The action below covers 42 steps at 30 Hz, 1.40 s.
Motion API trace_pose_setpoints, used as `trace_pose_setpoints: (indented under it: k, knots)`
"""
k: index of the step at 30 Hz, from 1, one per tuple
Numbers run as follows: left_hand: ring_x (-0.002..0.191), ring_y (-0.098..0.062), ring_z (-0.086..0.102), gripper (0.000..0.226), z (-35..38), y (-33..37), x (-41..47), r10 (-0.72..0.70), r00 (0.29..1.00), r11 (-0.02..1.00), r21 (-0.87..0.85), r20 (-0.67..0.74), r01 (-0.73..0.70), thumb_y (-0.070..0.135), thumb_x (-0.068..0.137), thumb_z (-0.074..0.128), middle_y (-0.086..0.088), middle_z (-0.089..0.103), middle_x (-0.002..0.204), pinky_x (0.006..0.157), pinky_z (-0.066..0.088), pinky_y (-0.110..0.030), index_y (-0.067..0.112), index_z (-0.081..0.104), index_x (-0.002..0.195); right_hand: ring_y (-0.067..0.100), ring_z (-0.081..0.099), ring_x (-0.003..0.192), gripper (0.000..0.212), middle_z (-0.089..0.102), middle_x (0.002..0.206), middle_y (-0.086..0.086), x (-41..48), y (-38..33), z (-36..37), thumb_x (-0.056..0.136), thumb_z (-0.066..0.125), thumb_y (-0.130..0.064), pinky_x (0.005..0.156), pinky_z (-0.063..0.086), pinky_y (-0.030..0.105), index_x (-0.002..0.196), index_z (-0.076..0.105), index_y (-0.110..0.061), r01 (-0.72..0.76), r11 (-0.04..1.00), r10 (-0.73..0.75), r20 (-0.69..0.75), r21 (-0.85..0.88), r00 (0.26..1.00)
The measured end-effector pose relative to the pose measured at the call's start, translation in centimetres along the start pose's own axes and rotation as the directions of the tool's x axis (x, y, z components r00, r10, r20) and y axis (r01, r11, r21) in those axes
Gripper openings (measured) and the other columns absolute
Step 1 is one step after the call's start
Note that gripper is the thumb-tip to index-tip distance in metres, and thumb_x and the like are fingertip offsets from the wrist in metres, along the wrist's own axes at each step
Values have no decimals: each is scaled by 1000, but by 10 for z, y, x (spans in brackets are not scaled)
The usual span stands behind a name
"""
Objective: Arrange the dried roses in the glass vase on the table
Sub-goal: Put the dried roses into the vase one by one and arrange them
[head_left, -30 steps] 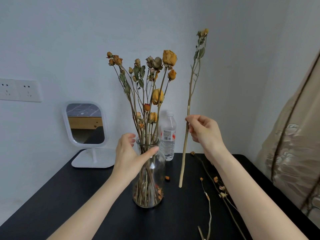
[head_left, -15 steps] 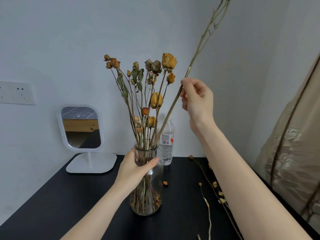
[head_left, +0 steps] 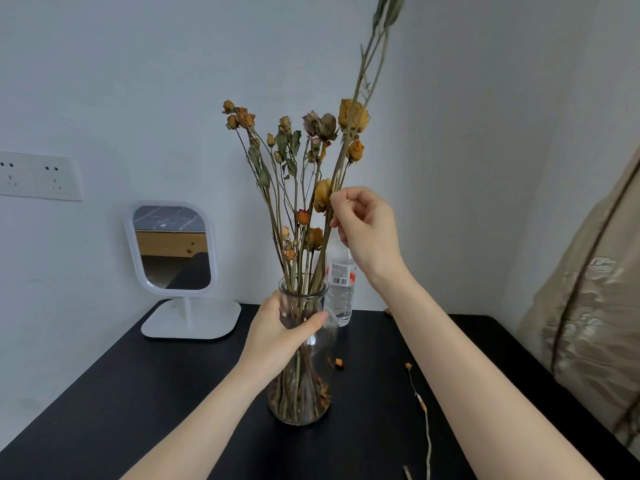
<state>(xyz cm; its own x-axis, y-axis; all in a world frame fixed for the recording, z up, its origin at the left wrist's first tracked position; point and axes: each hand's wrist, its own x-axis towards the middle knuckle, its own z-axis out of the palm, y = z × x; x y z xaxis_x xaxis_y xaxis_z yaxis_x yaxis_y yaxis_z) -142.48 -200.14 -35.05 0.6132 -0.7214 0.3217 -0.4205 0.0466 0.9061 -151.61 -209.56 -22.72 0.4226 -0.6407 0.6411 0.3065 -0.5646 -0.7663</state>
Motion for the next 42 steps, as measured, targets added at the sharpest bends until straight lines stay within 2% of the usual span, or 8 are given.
trace_pose_setpoints:
  k: [3,9,14,20,29,35,39,42]
  knots:
    - [87,14,55,31,0,0,0,-2,1000,1000,5,-15,2,54,66,72,25,61,94,66,37,-10,49,50,87,-1,49,46,10,55,61,3,-10,9,0,93,54,-17,51,40,10,85,59,-16,-4,996,10,68,-88,998]
    - [90,5,55,31,1,0,-1,4,999,1000,14,-33,-4,53,66,72,17,61,97,66,37,-12,44,50,86,10,53,57,9,58,63,3,-28,26,-1,90,58,-21,57,44,20,83,60,-17,-28,971,56,111,-237,992]
    - [94,0,57,33,2,-1,0,12,999,1000,2,-30,-12,51,66,73,14,62,101,72,42,-17,43,51,89,2,43,45,11,49,55,-5,-34,34,0,88,61,-22,46,36,9,78,61,-18,-14,941,64,135,-339,989]
    - [97,-5,58,45,2,-1,1,10,1000,1000,-4,-29,-10,58,59,69,8,63,102,81,47,-25,37,54,95,5,42,47,12,50,54,-6,-39,38,3,86,63,-25,50,36,18,78,64,-17,11,893,81,185,-451,979]
    - [92,-1,57,36,3,-3,2,7,999,1000,2,-42,-7,52,65,72,12,62,99,68,41,-15,39,52,91,5,46,49,15,49,55,-11,-33,34,8,86,63,-29,52,37,19,74,61,-20,26,820,80,159,-572,984]
    - [93,-6,59,43,4,-3,2,6,999,1000,-8,-42,-6,58,59,68,10,64,98,71,44,-19,36,55,93,12,61,67,19,61,74,-4,-34,35,17,86,63,-29,67,57,32,89,73,-13,41,741,118,190,-670,975]
    - [92,-5,59,38,4,-6,4,-3,999,1000,-10,-49,2,52,64,73,9,64,98,73,46,-20,36,55,93,8,57,64,18,61,70,-5,-27,36,16,84,65,-29,67,55,29,88,73,-13,-14,709,239,221,-705,946]
    - [90,-3,60,35,4,-6,4,-7,999,1000,-12,-53,6,51,65,73,11,64,98,72,46,-19,38,55,91,5,54,62,22,54,64,-13,-22,32,15,84,65,-33,63,52,25,89,72,-14,-42,744,240,209,-667,948]
